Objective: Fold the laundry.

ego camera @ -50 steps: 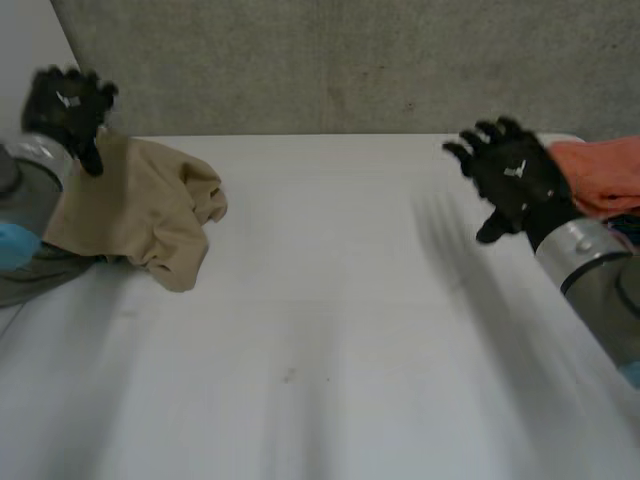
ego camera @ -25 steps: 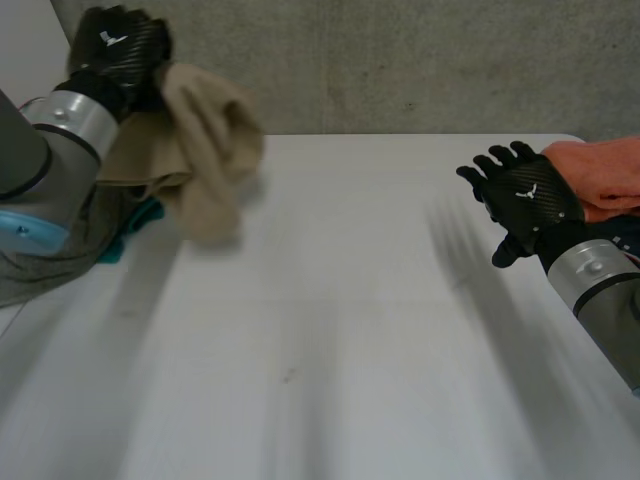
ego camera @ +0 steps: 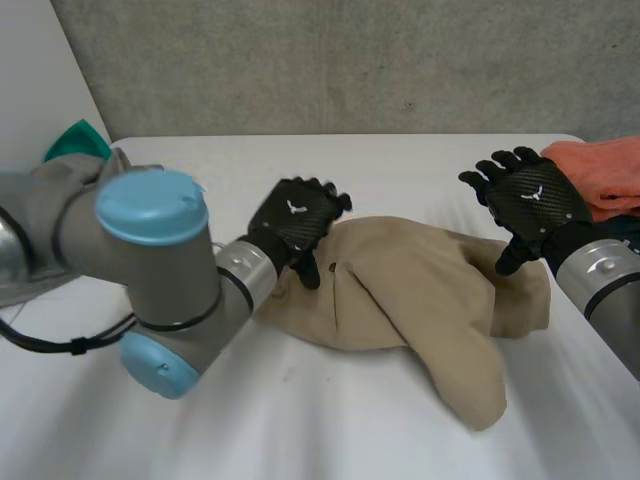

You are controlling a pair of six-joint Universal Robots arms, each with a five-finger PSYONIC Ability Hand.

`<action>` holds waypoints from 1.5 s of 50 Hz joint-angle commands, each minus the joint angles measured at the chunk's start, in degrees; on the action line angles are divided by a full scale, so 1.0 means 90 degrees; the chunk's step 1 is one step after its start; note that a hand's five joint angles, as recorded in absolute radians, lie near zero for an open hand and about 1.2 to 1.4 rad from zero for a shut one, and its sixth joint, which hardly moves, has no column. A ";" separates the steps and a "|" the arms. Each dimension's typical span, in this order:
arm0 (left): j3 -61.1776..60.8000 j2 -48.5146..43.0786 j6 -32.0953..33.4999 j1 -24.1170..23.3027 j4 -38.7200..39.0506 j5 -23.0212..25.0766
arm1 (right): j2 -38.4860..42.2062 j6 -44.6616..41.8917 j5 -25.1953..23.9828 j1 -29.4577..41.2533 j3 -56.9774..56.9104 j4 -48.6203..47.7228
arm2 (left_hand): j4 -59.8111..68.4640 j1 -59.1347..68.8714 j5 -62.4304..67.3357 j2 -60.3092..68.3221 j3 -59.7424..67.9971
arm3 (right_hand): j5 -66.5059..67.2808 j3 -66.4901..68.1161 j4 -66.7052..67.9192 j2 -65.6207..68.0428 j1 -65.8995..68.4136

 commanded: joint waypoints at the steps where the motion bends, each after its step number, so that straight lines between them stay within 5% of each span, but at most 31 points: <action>1: -0.0903 0.1544 0.0020 0.0041 -0.0083 -0.0371 | -0.0179 -0.0022 -0.0010 -0.0020 -0.0418 0.0978 | -0.0044 -0.0187 0.0039 -0.0084 -0.0087 | -0.0306 -0.0223 -0.0215 -0.0214 -0.0323; 11: -0.2232 0.1897 0.0059 0.0021 0.0210 -0.0566 | -0.0150 -0.0071 -0.0147 -0.0353 -0.1347 0.3773 | 0.1206 0.1062 0.1289 0.1165 0.1163 | -0.0306 -0.0223 -0.0215 -0.0214 -0.0323; 16: -0.2457 0.1390 0.0176 0.0099 0.0522 -0.0557 | -0.0140 -0.0090 -0.0166 -0.0353 -0.1055 0.3705 | 0.2423 0.2279 0.2506 0.2382 0.2380 | -0.0306 -0.0223 -0.0215 -0.0214 -0.0323; 35: -0.1383 -0.0642 0.1162 0.0324 0.1167 -0.0479 | -0.0003 -0.0110 -0.0167 -0.0382 -0.0175 0.2690 | 0.1526 0.1382 0.1608 0.1485 0.1483 | -0.0306 -0.0223 -0.0215 -0.0214 -0.0323; 38: -0.1149 -0.0798 0.1192 0.0324 0.1167 -0.0488 | 0.0006 -0.0110 -0.0157 -0.0392 -0.0146 0.2621 | 0.3087 0.2943 0.3170 0.3046 0.3044 | -0.0306 -0.0223 -0.0215 -0.0214 -0.0323; 40: -0.0983 -0.0837 0.1202 0.0324 0.1225 -0.0556 | -0.0003 -0.0110 -0.0147 -0.0392 -0.0126 0.2591 | 0.6865 0.6721 0.6947 0.6824 0.6821 | -0.0306 -0.0223 -0.0215 -0.0214 -0.0323; 43: -0.0807 -0.0769 0.1202 0.0373 0.1352 -0.0664 | -0.0003 -0.0110 -0.0147 -0.0392 -0.0126 0.2572 | 0.6888 0.6744 0.6971 0.6847 0.6845 | -0.0306 -0.0223 -0.0215 -0.0214 -0.0323; 51: -0.0085 0.0148 0.1192 0.1397 0.2514 -0.2080 | -0.0023 -0.0013 -0.0137 -0.0372 -0.0126 0.2465 | 0.6888 0.6744 0.6971 0.6847 0.6845 | -0.0306 -0.0223 -0.0215 -0.0214 -0.0323; 55: 0.0296 0.0305 0.1172 0.1516 0.2690 -0.1555 | -0.0033 -0.0012 -0.0127 -0.0372 -0.0117 0.2455 | 0.6888 0.6744 0.6971 0.6847 0.6845 | -0.0306 -0.0223 -0.0215 -0.0214 -0.0323; 60: 0.0677 0.0324 0.0841 0.0999 0.2768 -0.0226 | -0.0052 0.0007 -0.0118 -0.0372 -0.0107 0.2445 | 0.6888 0.6744 0.6971 0.6847 0.6845 | -0.0306 -0.0223 -0.0215 -0.0214 -0.0323; 71: 0.0591 -0.0406 -0.0896 0.0199 0.2438 0.0917 | -0.0082 -0.0003 -0.0098 -0.0392 -0.0058 0.2357 | 0.6888 0.6744 0.6971 0.6847 0.6845 | -0.0306 -0.0223 -0.0215 -0.0214 -0.0323; 75: 0.0308 -0.0739 -0.0957 -0.0289 0.1970 0.1317 | -0.0082 0.0007 -0.0108 -0.0401 -0.0058 0.2328 | 0.6354 0.6210 0.6436 0.6313 0.6311 | -0.0306 -0.0223 -0.0215 -0.0214 -0.0323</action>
